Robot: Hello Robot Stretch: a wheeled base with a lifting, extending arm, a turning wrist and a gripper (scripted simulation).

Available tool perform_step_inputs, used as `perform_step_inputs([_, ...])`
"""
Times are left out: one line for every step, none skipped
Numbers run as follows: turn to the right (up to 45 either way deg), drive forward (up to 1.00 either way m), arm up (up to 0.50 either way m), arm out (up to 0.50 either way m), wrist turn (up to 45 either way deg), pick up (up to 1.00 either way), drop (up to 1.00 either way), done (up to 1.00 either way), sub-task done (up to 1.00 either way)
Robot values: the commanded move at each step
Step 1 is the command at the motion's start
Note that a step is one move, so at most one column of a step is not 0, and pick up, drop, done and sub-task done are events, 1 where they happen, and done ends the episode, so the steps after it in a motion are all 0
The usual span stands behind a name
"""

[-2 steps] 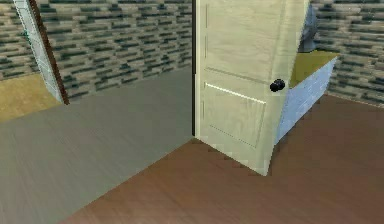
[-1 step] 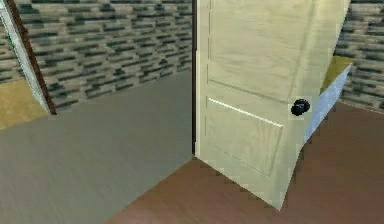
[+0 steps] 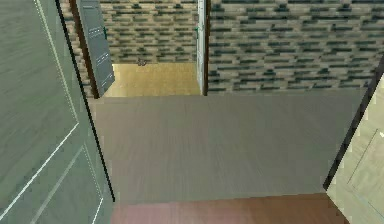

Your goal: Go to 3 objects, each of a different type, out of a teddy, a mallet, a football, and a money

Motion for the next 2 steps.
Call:
perform_step_inputs([0.0,0.45,0.0,0.0,0.0,0.0,0.0,0.0,0.0])
perform_step_inputs([0.0,1.0,0.0,0.0,0.0,0.0,0.0,0.0,0.0])
